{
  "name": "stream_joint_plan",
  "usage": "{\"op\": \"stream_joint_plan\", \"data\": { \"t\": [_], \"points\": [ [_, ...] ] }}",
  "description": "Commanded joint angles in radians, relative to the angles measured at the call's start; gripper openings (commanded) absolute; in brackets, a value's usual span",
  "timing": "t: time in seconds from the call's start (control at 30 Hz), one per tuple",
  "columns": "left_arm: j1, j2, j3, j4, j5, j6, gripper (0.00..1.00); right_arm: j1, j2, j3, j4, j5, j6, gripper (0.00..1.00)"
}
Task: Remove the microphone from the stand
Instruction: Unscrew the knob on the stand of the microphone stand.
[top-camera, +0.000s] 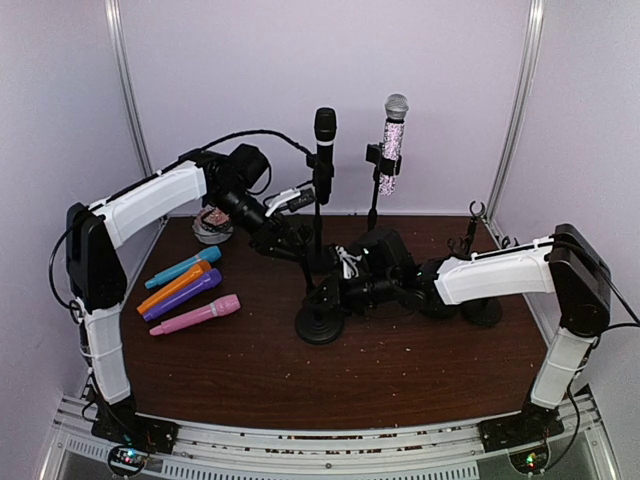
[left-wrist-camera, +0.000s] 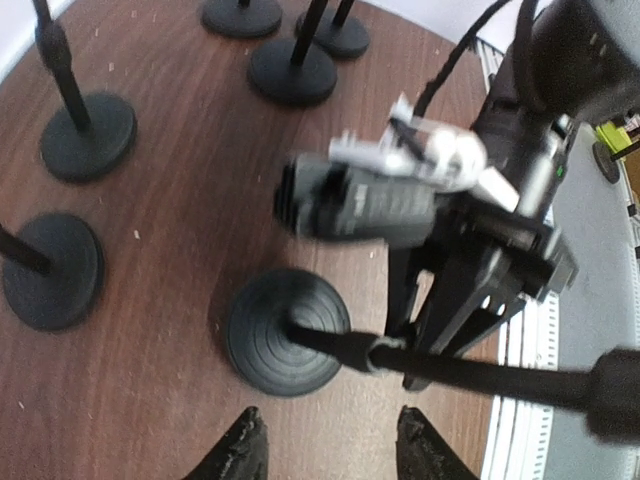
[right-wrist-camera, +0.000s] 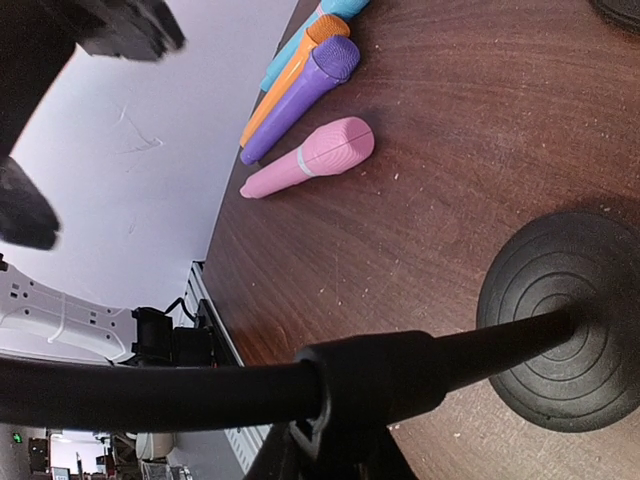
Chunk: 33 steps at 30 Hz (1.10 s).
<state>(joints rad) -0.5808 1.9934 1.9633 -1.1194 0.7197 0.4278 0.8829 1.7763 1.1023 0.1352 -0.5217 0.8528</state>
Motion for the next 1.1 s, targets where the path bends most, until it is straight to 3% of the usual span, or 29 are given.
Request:
{"op": "stream_joint_plan", "data": {
  "t": [0.0, 0.33, 0.63, 1.07],
  "points": [
    [0.052, -0.045, -0.075, -0.019, -0.020, 0.024, 0.47, -0.041, 0.070, -0.032, -0.181, 0.096, -0.059, 0.00],
    [0.031, -0.178, -0.287, 0.084, 0.097, 0.006, 0.53, -0.080, 0.081, -0.050, -0.245, 0.099, -0.116, 0.00],
    [-0.037, -0.093, -0.133, 0.257, 0.142, -0.143, 0.47, -0.088, 0.083, 0.002, -0.339, 0.158, -0.171, 0.00],
    [-0.050, -0.043, -0.085, 0.298, 0.154, -0.193, 0.46, 0.007, 0.081, 0.145, -0.577, 0.465, -0.297, 0.00]
  ]
}}
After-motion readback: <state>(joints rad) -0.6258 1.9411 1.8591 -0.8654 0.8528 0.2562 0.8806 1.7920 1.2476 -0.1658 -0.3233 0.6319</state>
